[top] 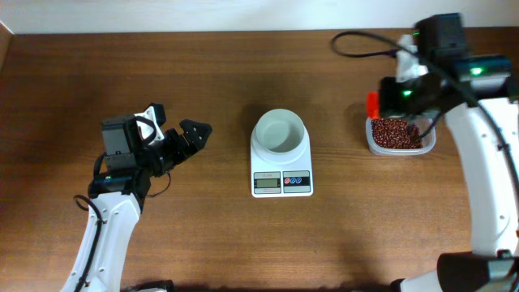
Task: Scoop item into bowl and weigh 50g on scale
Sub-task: 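Carry the scoop with the right gripper and dip it into the beans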
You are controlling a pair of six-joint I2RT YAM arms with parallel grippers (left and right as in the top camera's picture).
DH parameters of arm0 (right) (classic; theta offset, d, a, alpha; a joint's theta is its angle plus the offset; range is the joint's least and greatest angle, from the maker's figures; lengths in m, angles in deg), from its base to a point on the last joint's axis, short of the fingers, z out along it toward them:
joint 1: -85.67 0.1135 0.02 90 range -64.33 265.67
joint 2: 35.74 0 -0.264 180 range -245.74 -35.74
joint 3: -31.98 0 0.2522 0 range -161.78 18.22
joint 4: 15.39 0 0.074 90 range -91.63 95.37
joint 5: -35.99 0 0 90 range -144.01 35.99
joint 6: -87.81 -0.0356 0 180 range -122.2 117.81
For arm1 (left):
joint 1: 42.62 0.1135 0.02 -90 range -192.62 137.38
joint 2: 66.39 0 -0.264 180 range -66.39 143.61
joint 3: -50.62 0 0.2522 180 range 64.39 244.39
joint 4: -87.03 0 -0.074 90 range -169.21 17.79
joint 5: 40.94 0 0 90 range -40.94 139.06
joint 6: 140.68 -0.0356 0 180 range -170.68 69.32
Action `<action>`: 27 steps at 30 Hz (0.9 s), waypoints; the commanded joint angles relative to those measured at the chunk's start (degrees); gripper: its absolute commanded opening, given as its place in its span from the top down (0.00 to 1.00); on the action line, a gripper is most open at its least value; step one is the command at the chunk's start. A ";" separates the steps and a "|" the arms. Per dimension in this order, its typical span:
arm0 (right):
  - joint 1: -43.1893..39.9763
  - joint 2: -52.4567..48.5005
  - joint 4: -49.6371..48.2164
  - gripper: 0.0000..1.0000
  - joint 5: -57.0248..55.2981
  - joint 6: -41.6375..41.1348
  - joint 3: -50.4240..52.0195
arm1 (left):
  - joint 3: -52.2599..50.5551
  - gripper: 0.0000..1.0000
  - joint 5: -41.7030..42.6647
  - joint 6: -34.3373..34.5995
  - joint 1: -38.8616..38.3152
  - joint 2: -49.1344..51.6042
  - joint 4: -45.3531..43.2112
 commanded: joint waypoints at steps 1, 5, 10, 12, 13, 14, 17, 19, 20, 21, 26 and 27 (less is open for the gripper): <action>-5.05 -0.66 -0.44 0.96 -0.61 1.46 -0.50 | 0.76 0.01 -1.01 -2.14 0.09 -0.13 0.37; -6.36 -0.87 -0.31 0.96 -6.51 2.82 0.20 | 0.76 0.01 -1.90 -2.12 0.09 -0.13 0.76; -6.36 -5.07 1.44 0.96 -12.98 4.46 0.46 | 0.76 0.01 -1.90 -2.14 0.09 -0.13 0.76; -6.36 -7.54 1.40 0.96 -13.25 6.54 0.46 | 0.76 0.01 -1.90 -2.14 0.09 -0.13 0.79; -6.43 -9.11 1.11 0.96 -13.46 7.28 0.46 | 0.76 0.01 -1.90 -2.14 0.09 -0.13 0.76; -6.67 -10.43 0.87 0.96 -13.92 7.30 0.46 | 0.76 0.01 -1.90 -2.14 0.09 -0.13 0.76; -7.48 -14.25 0.66 0.96 -14.05 9.31 0.46 | 0.76 0.01 -1.90 -2.14 0.09 -0.13 0.76; -8.28 -16.83 0.68 0.96 -14.05 10.62 0.46 | 0.76 0.01 -1.90 -2.14 0.09 -0.13 0.76; -8.87 -18.23 0.66 0.96 -14.03 10.69 0.46 | 0.76 0.01 -1.92 -2.14 0.09 -0.13 0.76; -9.42 -19.39 0.61 0.96 -14.03 10.80 0.46 | 0.76 0.01 -1.92 -2.14 0.09 -0.13 0.76; -13.05 -22.73 0.24 0.96 -5.57 16.28 0.46 | 0.76 0.01 -1.92 -2.14 0.09 -0.13 0.76; -13.68 -22.84 -0.04 0.96 -4.72 16.28 0.46 | 0.76 0.01 -1.92 -2.14 0.09 -0.13 0.76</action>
